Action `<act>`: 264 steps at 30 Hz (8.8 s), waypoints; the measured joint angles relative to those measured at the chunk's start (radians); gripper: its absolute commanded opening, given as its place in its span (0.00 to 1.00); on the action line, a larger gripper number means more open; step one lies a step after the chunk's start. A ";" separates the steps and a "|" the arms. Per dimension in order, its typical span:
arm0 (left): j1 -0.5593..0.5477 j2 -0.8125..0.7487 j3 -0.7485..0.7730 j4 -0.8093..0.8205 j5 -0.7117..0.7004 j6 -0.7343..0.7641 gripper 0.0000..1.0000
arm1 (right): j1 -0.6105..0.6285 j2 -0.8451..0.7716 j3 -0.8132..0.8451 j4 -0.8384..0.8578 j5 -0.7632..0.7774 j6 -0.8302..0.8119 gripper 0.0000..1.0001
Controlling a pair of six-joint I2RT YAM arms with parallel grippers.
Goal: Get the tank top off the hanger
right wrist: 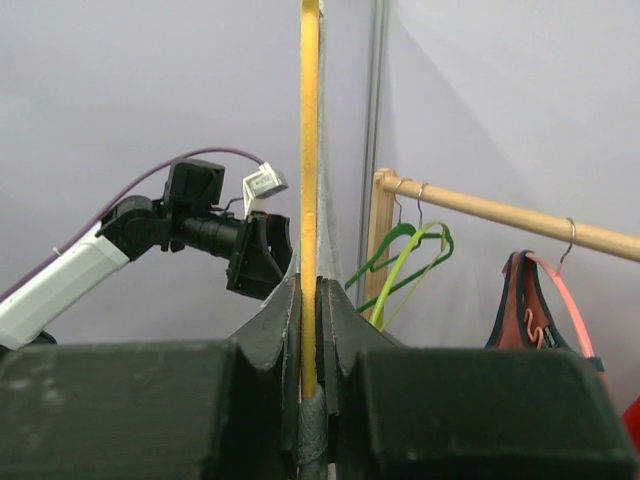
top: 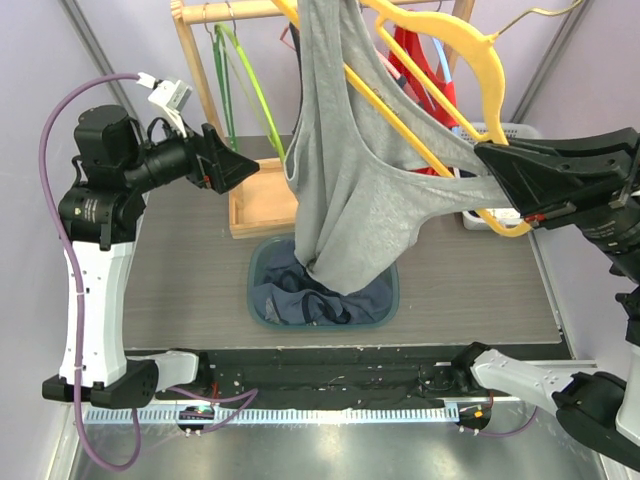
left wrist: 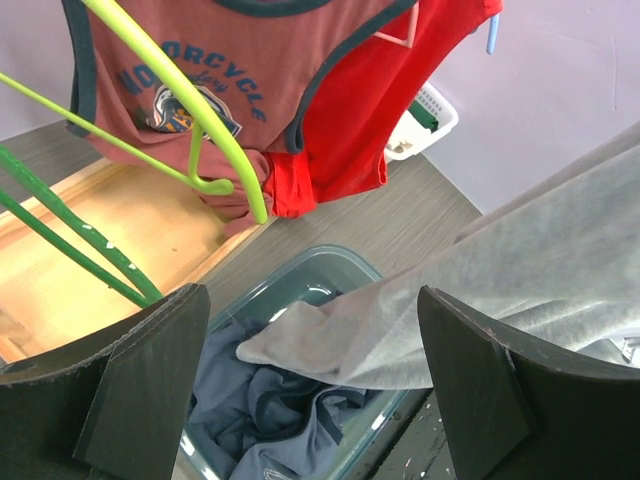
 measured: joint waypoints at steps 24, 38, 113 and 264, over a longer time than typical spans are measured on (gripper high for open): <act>0.000 0.006 0.047 -0.025 -0.003 0.050 1.00 | 0.000 -0.006 -0.217 -0.148 0.089 -0.113 0.01; 0.000 0.037 0.182 -0.053 0.034 0.088 1.00 | 0.000 0.031 -0.197 -0.230 -0.039 -0.163 0.01; -0.079 0.082 0.046 -0.513 0.436 0.829 0.00 | 0.009 0.136 -0.433 -0.034 -0.195 -0.110 0.87; -0.171 0.072 -0.023 -0.515 0.386 0.897 0.01 | -0.127 0.112 -0.650 0.291 -0.657 0.083 0.79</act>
